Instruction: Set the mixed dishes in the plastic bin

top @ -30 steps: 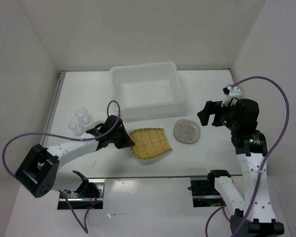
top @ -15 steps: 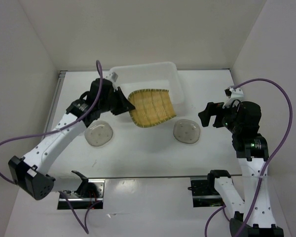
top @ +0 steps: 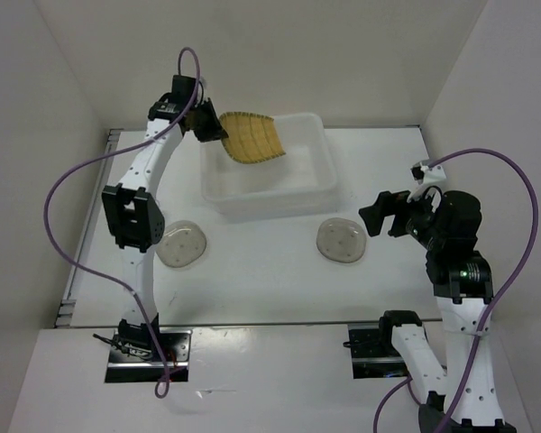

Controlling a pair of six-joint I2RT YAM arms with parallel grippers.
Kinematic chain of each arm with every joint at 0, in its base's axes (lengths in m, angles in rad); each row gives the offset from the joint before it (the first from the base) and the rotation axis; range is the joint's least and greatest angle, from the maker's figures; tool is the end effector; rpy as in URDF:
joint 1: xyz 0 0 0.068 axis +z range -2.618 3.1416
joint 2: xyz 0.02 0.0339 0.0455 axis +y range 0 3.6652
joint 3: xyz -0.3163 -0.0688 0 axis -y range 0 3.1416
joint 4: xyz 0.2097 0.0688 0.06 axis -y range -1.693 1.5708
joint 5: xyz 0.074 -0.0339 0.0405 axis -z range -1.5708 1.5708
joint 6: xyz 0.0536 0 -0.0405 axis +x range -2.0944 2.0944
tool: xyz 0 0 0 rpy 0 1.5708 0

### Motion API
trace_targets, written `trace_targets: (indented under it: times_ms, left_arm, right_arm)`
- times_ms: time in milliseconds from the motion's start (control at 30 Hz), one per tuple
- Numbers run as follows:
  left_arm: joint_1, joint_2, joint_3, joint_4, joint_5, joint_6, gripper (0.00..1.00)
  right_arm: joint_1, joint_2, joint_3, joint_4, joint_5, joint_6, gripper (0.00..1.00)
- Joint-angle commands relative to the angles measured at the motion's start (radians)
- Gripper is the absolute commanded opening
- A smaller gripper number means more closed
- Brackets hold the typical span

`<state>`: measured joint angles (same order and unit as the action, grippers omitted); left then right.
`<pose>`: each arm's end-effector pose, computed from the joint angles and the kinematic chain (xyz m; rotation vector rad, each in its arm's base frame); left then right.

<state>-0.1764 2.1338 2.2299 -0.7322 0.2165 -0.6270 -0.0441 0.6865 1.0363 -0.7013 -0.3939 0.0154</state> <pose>0.4838 -0.0979 0.3858 -0.3862 2.2427 -0.6756 0.0686 0.0176 0.3997 -0.2073 1.8991 0.3585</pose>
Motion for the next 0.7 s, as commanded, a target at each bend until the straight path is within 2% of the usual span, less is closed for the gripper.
trace_targets:
  times_ms: [0,167,433,500,600,633,667]
  left_arm:
    - [-0.023,0.107,0.156,-0.058,0.086,0.032,0.00]
    - [-0.032,0.245,0.198,-0.032,0.153,0.032,0.00]
    - [-0.051,0.408,0.244,-0.032,0.163,0.023,0.00]
    - [-0.051,0.443,0.266,-0.077,0.110,0.023,0.13]
    - [-0.051,0.466,0.284,-0.120,0.032,0.023,0.22]
    - [-0.051,0.475,0.284,-0.133,0.002,0.013,0.37]
    - [-0.051,0.476,0.307,-0.142,-0.023,0.003,0.43]
  right_arm:
    - [-0.005,0.007,-0.004,0.045,-0.039,0.015,1.00]
    - [-0.014,0.068,-0.004,0.065,-0.014,0.024,1.00]
    - [-0.117,0.163,0.005,0.074,0.010,0.024,1.00]
    - [-0.146,0.173,0.005,0.074,0.001,0.024,1.00]
    - [-0.183,0.195,-0.005,0.065,0.001,0.024,1.00]
    - [-0.204,0.196,-0.005,0.065,0.001,0.024,1.00]
    - [-0.214,0.205,-0.015,0.065,0.001,0.024,1.00]
